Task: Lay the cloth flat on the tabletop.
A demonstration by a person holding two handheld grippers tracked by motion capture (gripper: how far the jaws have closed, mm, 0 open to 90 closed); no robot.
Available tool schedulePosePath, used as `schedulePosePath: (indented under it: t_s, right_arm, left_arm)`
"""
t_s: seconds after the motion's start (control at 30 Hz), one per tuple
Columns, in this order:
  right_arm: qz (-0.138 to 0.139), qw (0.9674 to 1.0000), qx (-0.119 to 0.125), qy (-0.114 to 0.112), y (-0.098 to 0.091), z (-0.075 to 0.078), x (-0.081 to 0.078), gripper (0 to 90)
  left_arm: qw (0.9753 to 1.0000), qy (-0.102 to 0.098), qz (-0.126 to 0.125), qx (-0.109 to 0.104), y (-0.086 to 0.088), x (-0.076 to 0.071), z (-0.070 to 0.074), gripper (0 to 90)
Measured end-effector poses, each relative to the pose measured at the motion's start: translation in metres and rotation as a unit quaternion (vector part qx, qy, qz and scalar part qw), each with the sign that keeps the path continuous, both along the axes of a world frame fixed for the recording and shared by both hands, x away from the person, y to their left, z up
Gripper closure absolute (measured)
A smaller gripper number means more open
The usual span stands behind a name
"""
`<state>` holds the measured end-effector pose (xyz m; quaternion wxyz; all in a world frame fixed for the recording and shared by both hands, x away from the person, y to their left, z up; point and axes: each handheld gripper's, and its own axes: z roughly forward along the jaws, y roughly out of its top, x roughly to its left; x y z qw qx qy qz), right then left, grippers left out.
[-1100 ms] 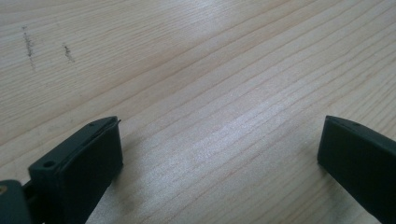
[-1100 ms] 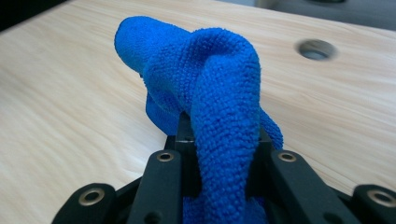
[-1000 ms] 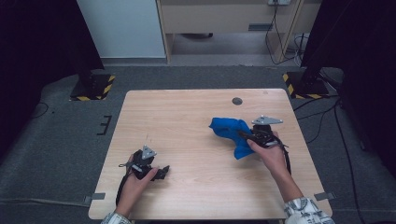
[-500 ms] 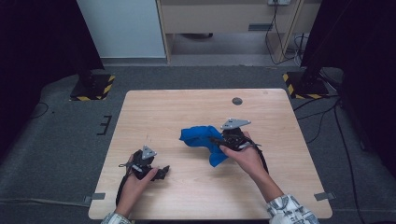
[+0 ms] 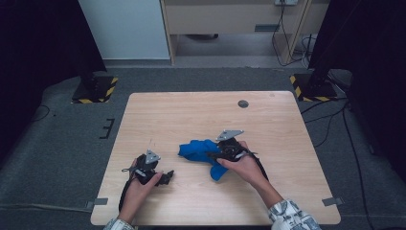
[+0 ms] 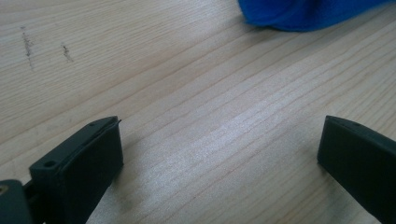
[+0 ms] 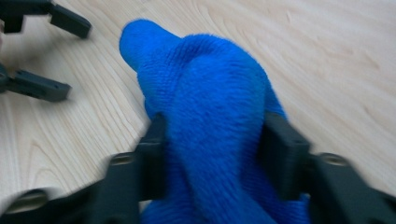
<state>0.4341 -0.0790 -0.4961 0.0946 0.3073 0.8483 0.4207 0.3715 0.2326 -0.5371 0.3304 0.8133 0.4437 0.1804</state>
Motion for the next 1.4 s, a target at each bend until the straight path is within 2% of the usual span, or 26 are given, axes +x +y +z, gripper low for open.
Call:
schedulePosePath:
  t_s: [0.07,0.1,0.13,0.17,0.3,0.4,0.47,0.5,0.57,0.6,0.63,0.7,0.77,0.8,0.83,0.9,1.03,1.1,1.23,1.4]
  right_arm:
    - [-0.006,0.9999,-0.011,0.002,-0.001,-0.001,0.0,29.4]
    - [-0.009,0.9999,-0.009,0.001,-0.002,0.0,-0.001,25.8]
    - [-0.009,0.9999,-0.009,0.001,-0.002,0.0,-0.001,25.8]
    - [-0.013,0.9999,0.005,-0.004,-0.006,0.005,-0.003,16.4]
    - [-0.02,0.9992,0.027,-0.022,-0.014,0.02,-0.007,10.5]
    - [-0.025,0.9988,0.035,-0.025,-0.02,0.026,-0.01,11.0]
    - [-0.032,0.9986,0.031,-0.029,-0.028,0.028,-0.013,14.5]
    - [-0.04,0.9985,0.025,-0.027,-0.039,0.028,-0.016,23.4]
    - [-0.045,0.9984,0.023,-0.026,-0.042,0.027,-0.017,24.6]
    - [-0.05,0.9982,0.021,-0.025,-0.048,0.025,-0.019,28.8]
    - [-0.064,0.9976,0.009,-0.024,-0.061,0.02,-0.026,36.4]
    - [-0.071,0.9972,0.008,-0.021,-0.065,0.018,-0.028,38.0]
    - [-0.091,0.9958,0.0,-0.013,-0.084,0.008,-0.035,47.9]
    - [-0.091,0.9958,0.0,-0.013,-0.084,0.008,-0.035,47.9]
    - [-0.101,0.9948,-0.003,-0.008,-0.095,0.005,-0.039,54.0]
    - [-0.103,0.9946,0.007,-0.007,-0.103,0.004,-0.043,59.8]
    - [-0.095,0.9952,0.021,-0.011,-0.105,0.007,-0.051,65.6]
    - [-0.078,0.9965,0.027,-0.018,-0.102,0.01,-0.057,68.1]
    - [-0.061,0.9973,0.035,-0.021,-0.099,0.011,-0.06,67.5]
    - [-0.032,0.9981,0.049,-0.021,-0.09,0.013,-0.064,61.5]
  left_arm:
    - [1.0,0.0,0.0,0.0,0.0,0.0,0.0,0.0]
    - [1.0,0.0,0.0,0.0,0.0,0.0,0.0,0.0]
    - [1.0,0.0,0.0,0.0,0.0,0.0,0.0,0.0]
    - [1.0,0.0,0.0,0.0,0.0,0.0,0.0,0.0]
    - [1.0,0.001,0.0,0.0,0.0,0.0,0.0,0.0]
    - [1.0,0.001,0.0,0.0,0.0,0.0,0.0,0.0]
    - [1.0,0.0,0.0,-0.001,0.0,0.0,0.0,0.0]
    - [1.0,0.0,0.0,-0.003,0.0,0.001,0.0,0.0]
    - [1.0,0.0,0.0,-0.003,0.0,0.001,0.0,0.4]
    - [1.0,-0.001,0.0,-0.003,0.0,0.001,0.0,0.4]
    - [1.0,-0.003,0.002,-0.005,0.001,0.001,0.0,2.1]
    - [1.0,-0.004,0.003,-0.006,0.001,0.001,0.001,4.3]
    - [0.9998,-0.008,0.008,-0.013,0.002,0.001,0.002,7.0]
    - [0.9998,-0.008,0.008,-0.013,0.002,0.001,0.002,8.2]
    - [0.9997,-0.009,0.011,-0.018,0.003,0.001,0.003,8.8]
    - [0.9998,-0.013,0.011,-0.013,0.003,0.001,0.005,10.0]
    - [0.9997,-0.018,0.009,-0.016,0.003,0.0,0.007,12.4]
    - [0.9997,-0.016,0.006,-0.018,0.003,0.0,0.008,15.0]
    - [0.9997,-0.014,0.006,-0.018,0.003,0.0,0.007,15.0]
    - [0.9997,-0.016,0.009,-0.019,0.004,0.0,0.008,15.0]
